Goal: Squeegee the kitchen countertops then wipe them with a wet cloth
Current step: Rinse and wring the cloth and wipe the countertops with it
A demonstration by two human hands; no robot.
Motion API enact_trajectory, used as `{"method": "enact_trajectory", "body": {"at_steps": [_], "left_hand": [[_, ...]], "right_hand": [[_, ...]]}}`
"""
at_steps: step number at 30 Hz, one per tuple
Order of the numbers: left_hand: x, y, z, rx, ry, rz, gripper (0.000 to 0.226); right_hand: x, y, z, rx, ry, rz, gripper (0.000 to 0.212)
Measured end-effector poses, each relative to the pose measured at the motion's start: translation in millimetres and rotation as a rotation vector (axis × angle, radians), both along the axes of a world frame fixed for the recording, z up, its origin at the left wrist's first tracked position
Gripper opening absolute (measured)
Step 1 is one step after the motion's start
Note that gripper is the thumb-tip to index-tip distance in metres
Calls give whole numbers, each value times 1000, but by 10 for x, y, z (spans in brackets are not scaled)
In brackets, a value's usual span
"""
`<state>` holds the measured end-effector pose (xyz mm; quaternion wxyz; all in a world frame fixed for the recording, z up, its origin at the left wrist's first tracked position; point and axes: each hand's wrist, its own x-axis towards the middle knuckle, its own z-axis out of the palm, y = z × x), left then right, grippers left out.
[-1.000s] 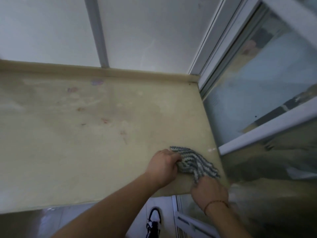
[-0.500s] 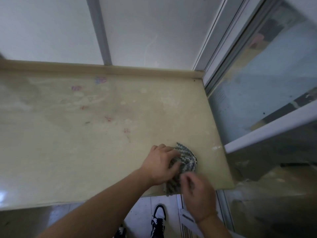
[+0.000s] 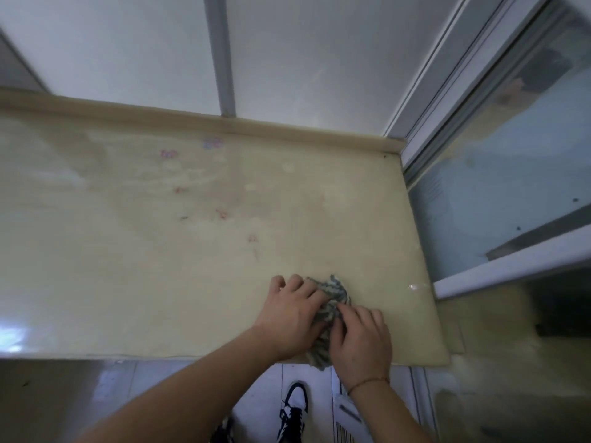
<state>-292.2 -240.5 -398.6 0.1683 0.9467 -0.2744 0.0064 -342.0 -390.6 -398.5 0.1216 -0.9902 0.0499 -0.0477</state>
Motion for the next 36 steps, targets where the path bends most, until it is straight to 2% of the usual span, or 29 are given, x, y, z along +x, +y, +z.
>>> {"method": "enact_trajectory", "body": {"at_steps": [9,12,15,18,20,22,24,27,30,33,36], "left_hand": [[-221,1004,13,90,-83,212,28],[-293,1349,54,109,-54,319,27],[-339,1677,92,115,28,448,38],[-402,1908,165,73,139,650,53],[-469,1970,174,55,176,825,55],[-514,1971,170,93,201,880,39],[-536,2003,211,150,208,840,21],[-557,2207,308,133,202,799,17],[-616,2521,313,144,258,823,25],[-692,2899,320,200,271,900,29],[-767,3276,333,196,273,932,29]], "right_hand": [[116,857,94,-12,89,327,26],[217,1130,162,-70,121,505,28],[476,1415,259,-88,141,563,38],[788,1784,326,-52,196,626,29],[915,2009,318,-79,248,749,49],[974,2148,253,-145,274,864,54],[966,2216,197,-164,254,924,47],[986,2339,50,-85,201,899,28],[994,2636,34,-66,253,855,28],[1000,2979,-7,5,181,840,17],[936,3380,88,151,162,847,16]]}}
